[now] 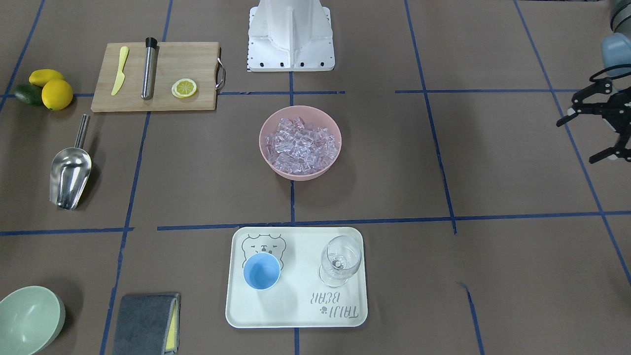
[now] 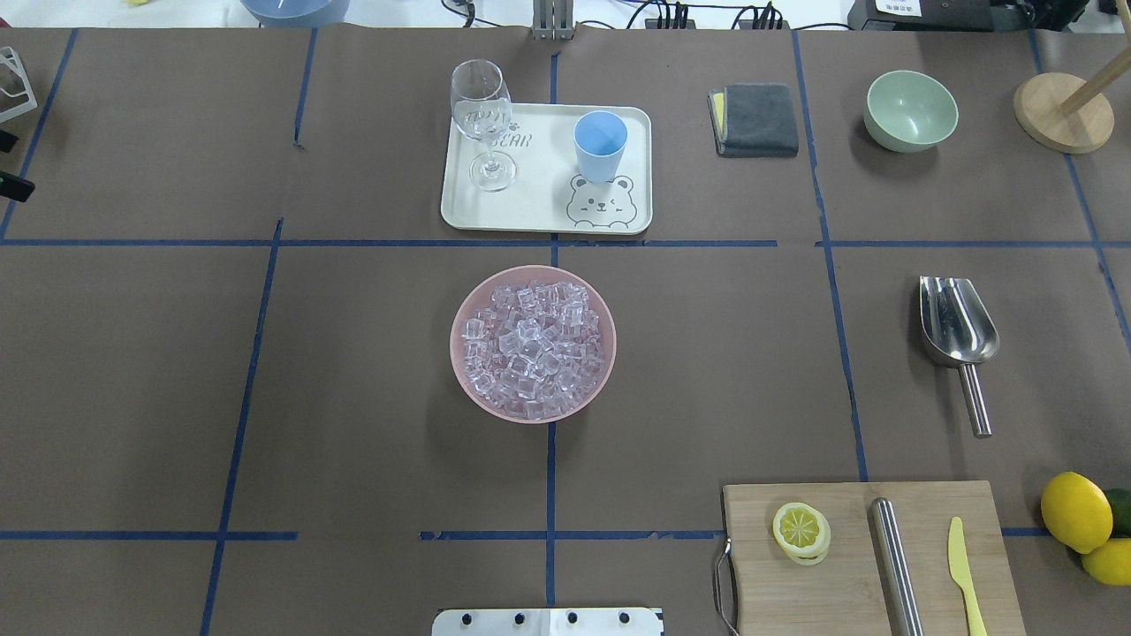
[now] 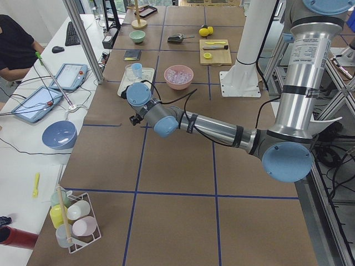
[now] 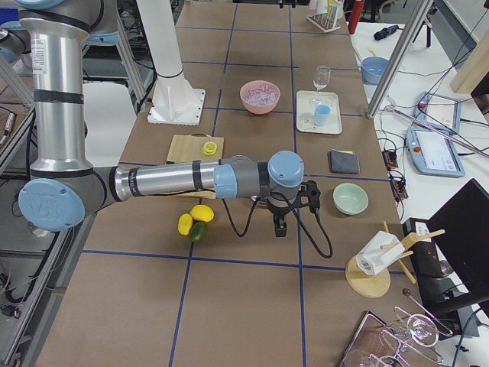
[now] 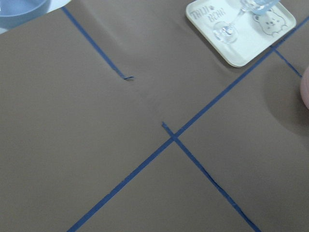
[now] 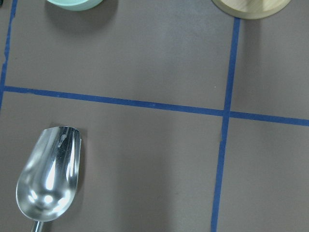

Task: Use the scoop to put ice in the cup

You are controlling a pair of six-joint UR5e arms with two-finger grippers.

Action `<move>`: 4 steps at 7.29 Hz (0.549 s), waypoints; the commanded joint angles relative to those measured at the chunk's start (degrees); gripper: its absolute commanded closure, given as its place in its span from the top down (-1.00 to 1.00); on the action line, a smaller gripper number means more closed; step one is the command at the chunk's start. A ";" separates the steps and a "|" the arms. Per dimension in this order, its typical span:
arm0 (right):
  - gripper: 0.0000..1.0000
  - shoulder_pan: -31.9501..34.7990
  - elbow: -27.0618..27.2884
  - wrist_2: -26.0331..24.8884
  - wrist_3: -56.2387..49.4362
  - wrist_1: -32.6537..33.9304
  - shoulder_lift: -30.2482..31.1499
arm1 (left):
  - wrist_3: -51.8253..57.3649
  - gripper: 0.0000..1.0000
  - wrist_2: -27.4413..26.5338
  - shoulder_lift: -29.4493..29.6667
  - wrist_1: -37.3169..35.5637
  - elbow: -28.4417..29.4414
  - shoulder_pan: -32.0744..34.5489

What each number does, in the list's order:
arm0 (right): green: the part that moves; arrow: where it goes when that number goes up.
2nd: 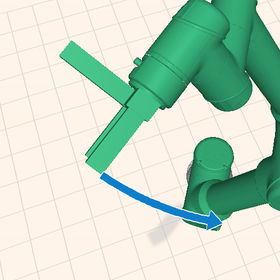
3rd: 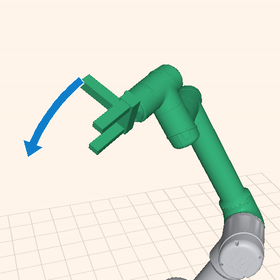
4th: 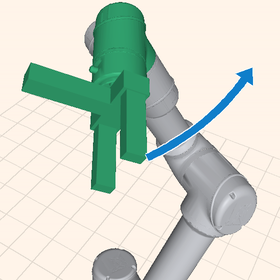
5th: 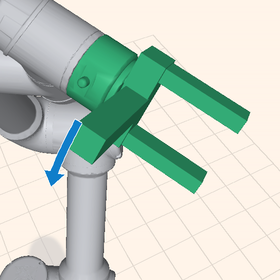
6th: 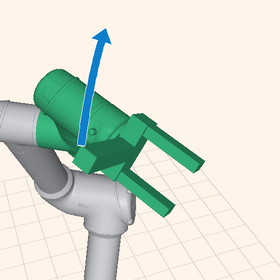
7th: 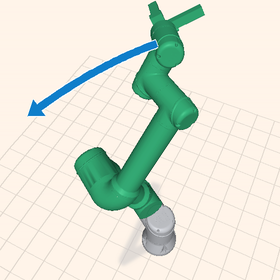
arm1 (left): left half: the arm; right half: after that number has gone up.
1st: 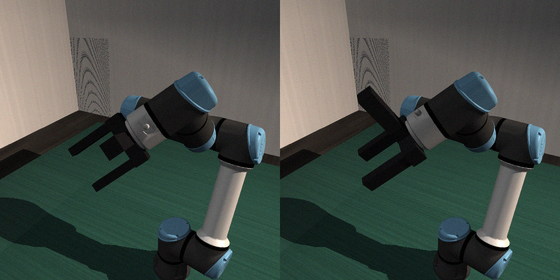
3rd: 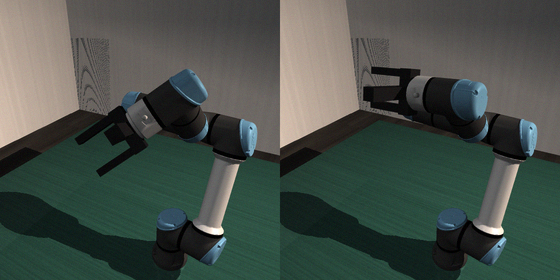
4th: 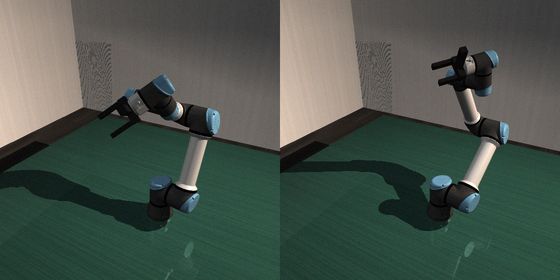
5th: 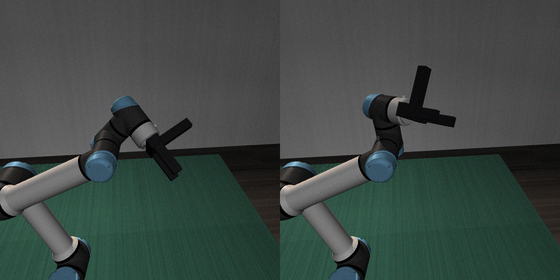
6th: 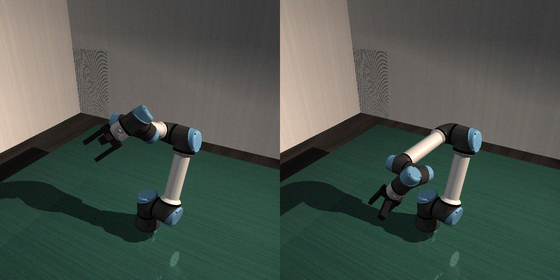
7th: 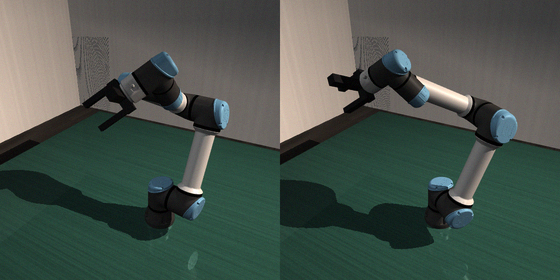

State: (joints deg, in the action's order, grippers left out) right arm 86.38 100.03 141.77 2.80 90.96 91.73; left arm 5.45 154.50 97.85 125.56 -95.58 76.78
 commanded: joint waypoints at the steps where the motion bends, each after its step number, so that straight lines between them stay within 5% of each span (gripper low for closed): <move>1: 1.00 -3.04 0.43 0.44 3.77 -1.56 0.55 | -0.09 1.00 -0.25 -0.29 11.19 3.02 -4.16; 4: 1.00 -12.77 1.74 -1.66 36.69 -22.06 2.56 | -0.44 1.00 -11.66 2.69 11.55 2.06 -9.97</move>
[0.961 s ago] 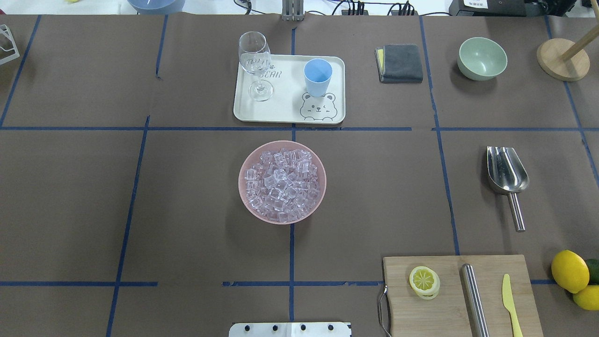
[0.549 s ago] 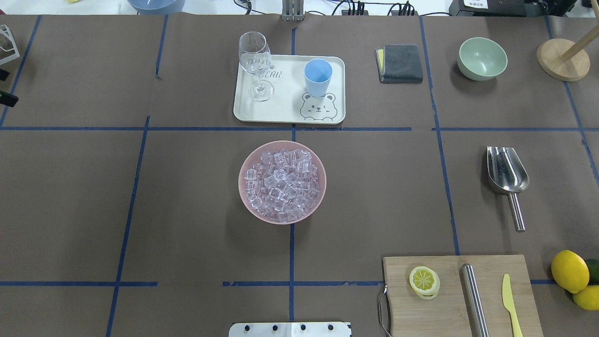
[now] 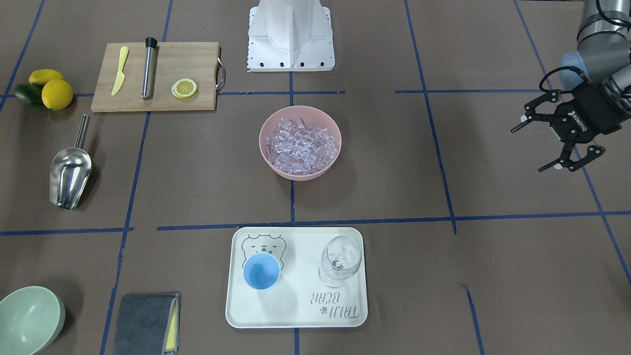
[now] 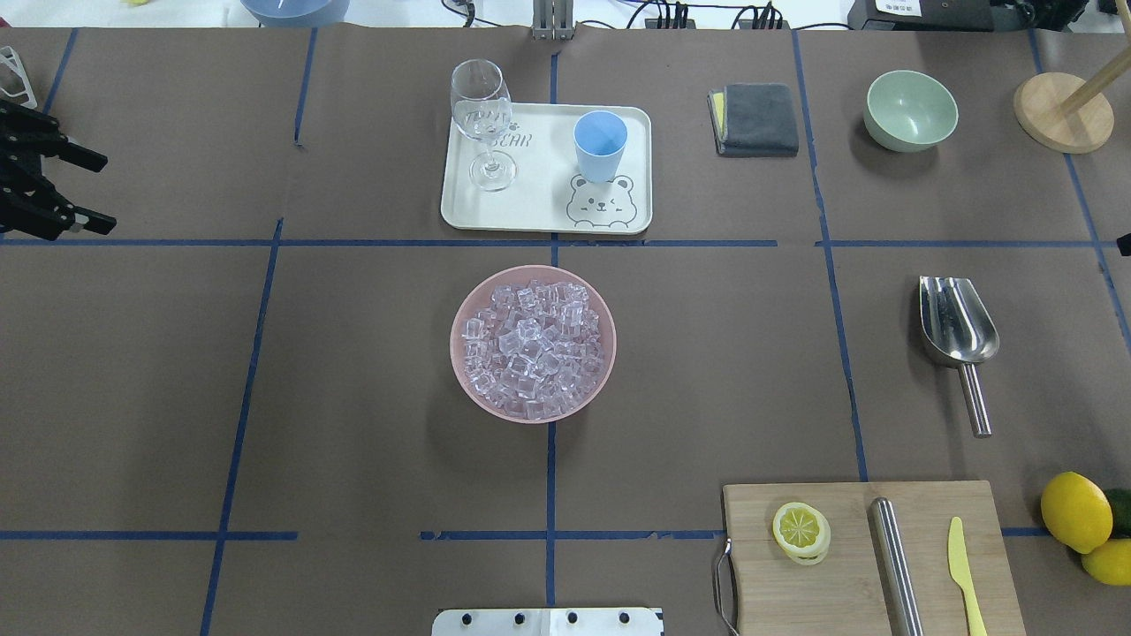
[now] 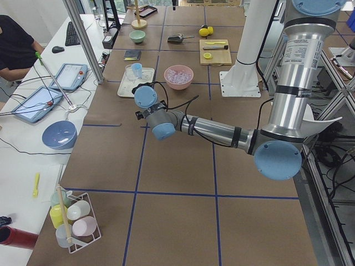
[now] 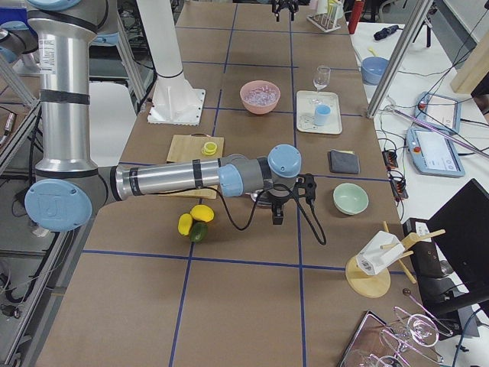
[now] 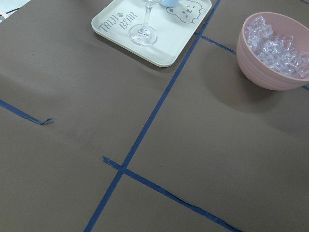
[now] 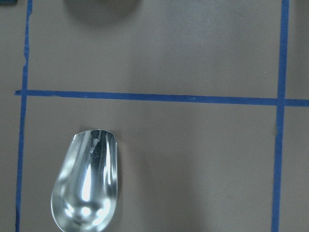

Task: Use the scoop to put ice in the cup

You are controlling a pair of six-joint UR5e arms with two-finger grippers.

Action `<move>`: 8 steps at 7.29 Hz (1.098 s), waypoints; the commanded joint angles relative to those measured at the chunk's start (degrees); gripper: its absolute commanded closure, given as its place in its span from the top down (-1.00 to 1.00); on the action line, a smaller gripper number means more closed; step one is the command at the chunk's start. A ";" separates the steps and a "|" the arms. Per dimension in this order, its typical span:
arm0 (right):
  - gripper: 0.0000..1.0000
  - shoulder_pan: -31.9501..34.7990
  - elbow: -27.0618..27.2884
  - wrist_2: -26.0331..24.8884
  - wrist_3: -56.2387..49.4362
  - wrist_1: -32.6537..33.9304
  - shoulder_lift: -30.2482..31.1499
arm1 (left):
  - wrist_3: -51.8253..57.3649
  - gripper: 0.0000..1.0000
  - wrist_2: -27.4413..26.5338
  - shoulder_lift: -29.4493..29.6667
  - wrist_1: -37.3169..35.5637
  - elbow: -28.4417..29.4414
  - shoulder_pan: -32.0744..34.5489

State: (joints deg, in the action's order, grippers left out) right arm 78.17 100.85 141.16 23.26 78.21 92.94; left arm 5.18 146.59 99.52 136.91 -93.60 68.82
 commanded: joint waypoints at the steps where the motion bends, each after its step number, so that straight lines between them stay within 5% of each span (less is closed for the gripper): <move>1: 1.00 -9.74 5.02 -5.24 24.13 -11.05 3.37 | -0.17 1.00 -3.76 1.11 0.20 0.17 -3.50; 3: 1.00 -18.03 11.11 -9.50 30.09 -10.98 8.21 | -0.26 1.00 -3.77 1.11 0.20 0.17 -4.39; 8: 1.00 -28.94 7.79 -14.50 30.70 -11.50 7.96 | -0.09 1.00 -3.85 1.20 0.20 1.40 -5.54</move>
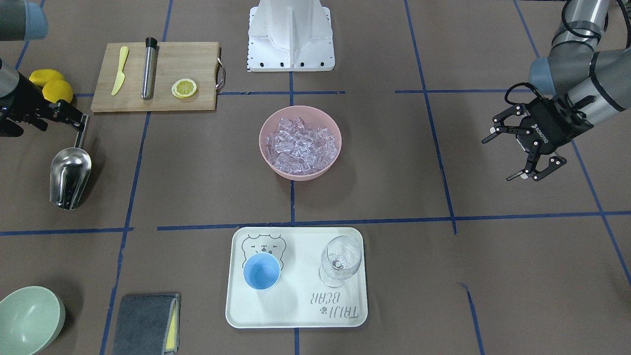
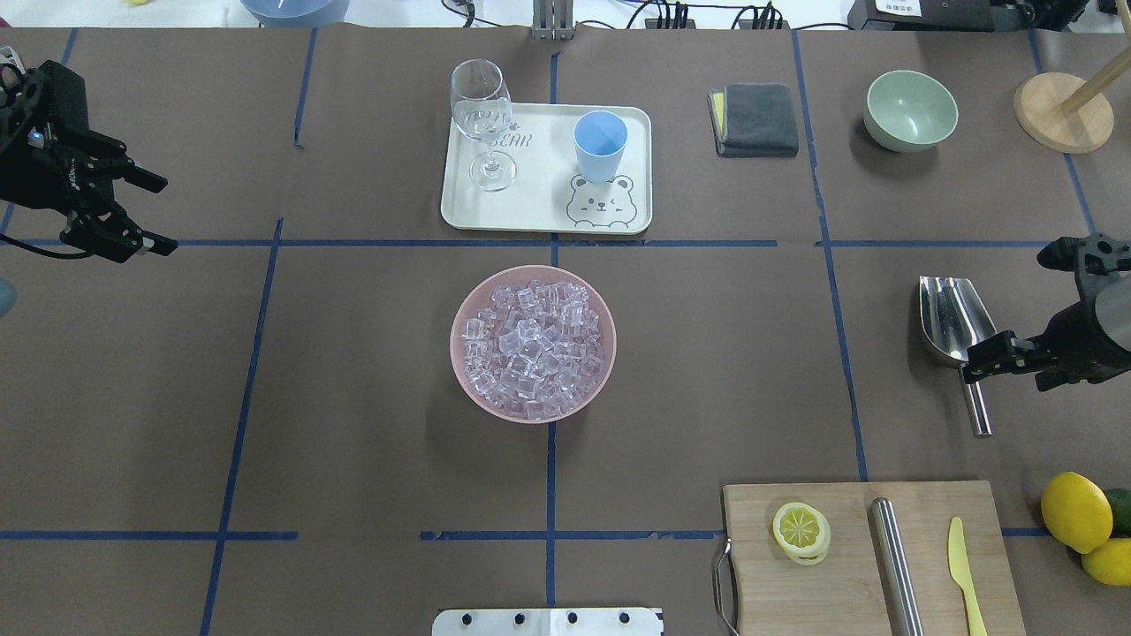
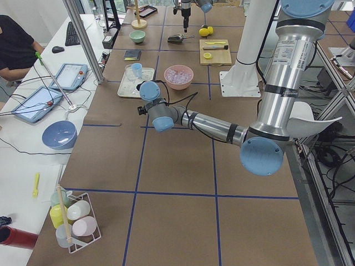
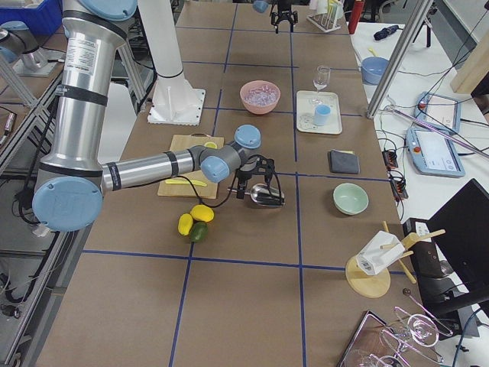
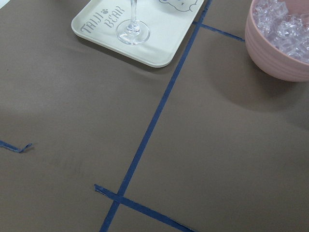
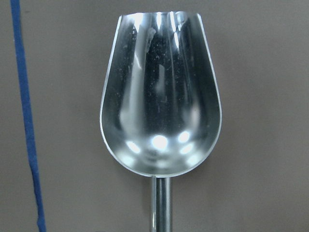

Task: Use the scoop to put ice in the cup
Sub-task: 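Reach the right gripper to the metal scoop handle and grasp it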

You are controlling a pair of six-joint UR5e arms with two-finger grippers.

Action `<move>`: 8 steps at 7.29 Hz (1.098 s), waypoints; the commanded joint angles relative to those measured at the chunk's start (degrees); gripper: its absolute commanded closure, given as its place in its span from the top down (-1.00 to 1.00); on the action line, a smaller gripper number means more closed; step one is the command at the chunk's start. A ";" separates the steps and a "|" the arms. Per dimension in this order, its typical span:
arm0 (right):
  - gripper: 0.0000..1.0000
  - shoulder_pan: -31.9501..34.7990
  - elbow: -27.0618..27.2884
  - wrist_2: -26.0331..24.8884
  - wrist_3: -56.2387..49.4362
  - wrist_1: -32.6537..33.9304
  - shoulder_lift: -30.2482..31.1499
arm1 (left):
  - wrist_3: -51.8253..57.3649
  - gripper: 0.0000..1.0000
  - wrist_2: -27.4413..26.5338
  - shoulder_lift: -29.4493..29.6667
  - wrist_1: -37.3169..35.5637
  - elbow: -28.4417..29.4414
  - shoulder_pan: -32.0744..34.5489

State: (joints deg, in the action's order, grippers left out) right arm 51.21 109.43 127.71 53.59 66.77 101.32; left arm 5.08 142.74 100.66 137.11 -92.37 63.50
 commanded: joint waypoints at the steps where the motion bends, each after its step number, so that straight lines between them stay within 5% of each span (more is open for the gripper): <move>1: 1.00 -3.65 -1.40 -1.41 0.55 -0.06 -1.21 | 0.01 1.00 0.00 0.06 0.00 0.17 -0.48; 4: 0.97 -5.42 -4.22 -1.41 0.55 -0.06 -1.74 | -0.07 1.00 0.00 0.06 0.00 0.00 -0.57; 5: 0.63 -5.59 -4.22 -1.15 0.73 0.46 -2.53 | -0.07 1.00 0.00 0.15 0.00 0.00 -0.57; 7: -0.85 -5.60 -4.22 -1.06 0.90 0.64 -2.62 | -0.07 1.00 0.00 0.32 0.00 0.08 -0.57; 8: -1.00 -5.51 -4.31 -1.15 0.82 0.64 -2.27 | -0.07 1.00 -0.09 0.59 0.00 0.08 -0.57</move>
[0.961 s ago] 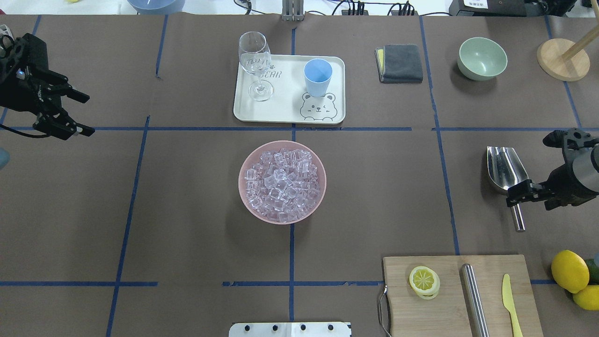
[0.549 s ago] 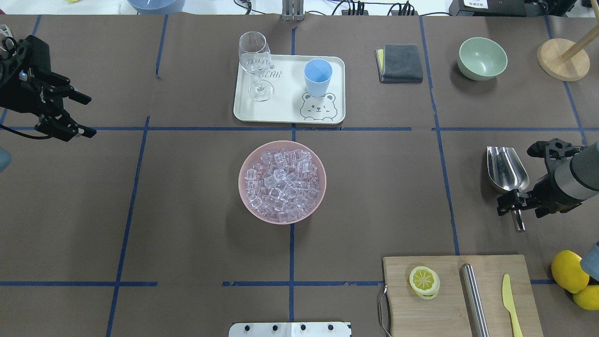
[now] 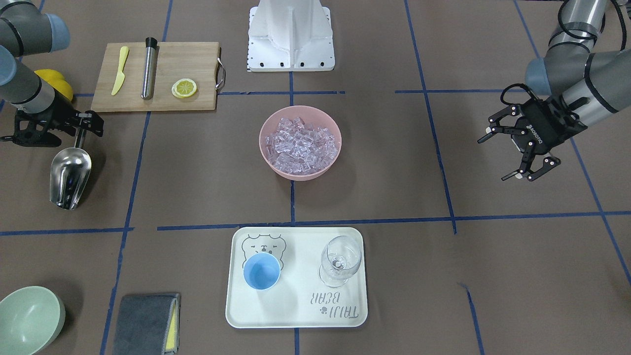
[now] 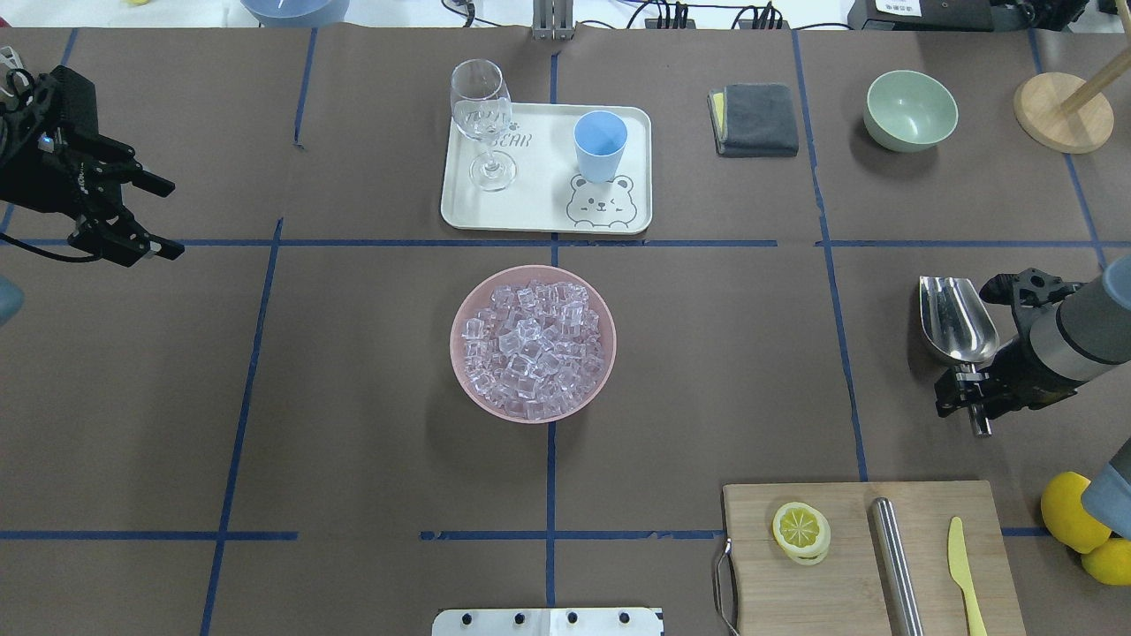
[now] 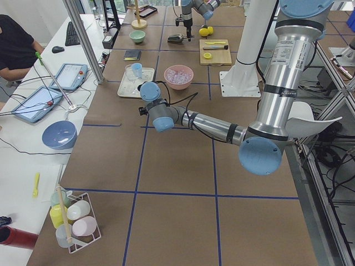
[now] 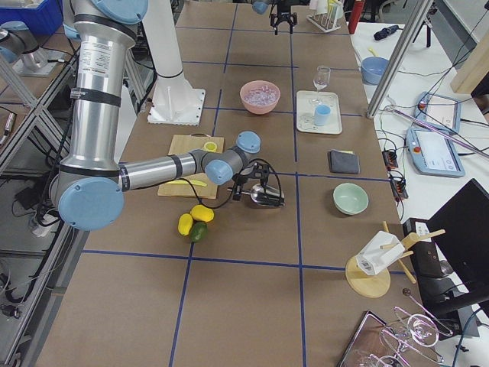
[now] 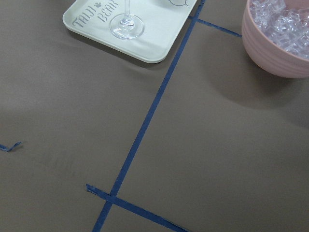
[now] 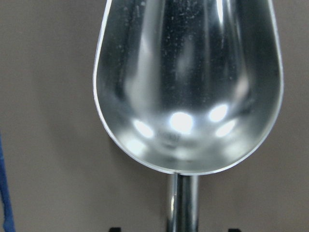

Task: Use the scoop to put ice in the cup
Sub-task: 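Reach the right gripper to the metal scoop handle and grasp it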

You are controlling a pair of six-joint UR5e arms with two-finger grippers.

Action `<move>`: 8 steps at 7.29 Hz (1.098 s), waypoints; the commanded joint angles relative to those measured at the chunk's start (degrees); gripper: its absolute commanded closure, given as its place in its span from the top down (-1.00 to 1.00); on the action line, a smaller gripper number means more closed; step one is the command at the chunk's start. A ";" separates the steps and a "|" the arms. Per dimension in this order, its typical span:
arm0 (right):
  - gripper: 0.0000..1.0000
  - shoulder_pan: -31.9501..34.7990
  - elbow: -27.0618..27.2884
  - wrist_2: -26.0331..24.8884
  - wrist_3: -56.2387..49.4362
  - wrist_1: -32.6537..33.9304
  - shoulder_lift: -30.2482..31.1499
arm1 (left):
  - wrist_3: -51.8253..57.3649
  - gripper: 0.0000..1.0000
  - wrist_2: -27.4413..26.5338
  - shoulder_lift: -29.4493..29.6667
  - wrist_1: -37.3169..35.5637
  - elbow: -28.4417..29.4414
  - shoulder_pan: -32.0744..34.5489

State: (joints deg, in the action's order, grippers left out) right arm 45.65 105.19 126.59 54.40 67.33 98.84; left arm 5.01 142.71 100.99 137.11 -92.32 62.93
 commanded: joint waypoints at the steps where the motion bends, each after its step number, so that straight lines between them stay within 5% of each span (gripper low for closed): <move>1: -1.00 0.14 0.01 -0.11 0.00 -0.01 0.47 | 0.00 1.00 -0.76 0.61 0.00 0.13 0.00; 6: -1.00 8.29 7.46 -0.55 -1.30 -0.45 0.04 | -0.35 1.00 -3.67 2.72 0.00 -1.01 -1.15; 8: -1.00 10.33 10.72 -0.99 -19.57 -0.36 -0.49 | -0.88 1.00 -3.58 3.51 0.00 -1.28 -1.15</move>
State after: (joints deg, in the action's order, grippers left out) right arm 54.63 114.00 125.89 45.73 66.89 98.74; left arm 4.37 139.11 104.00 137.10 -93.46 61.79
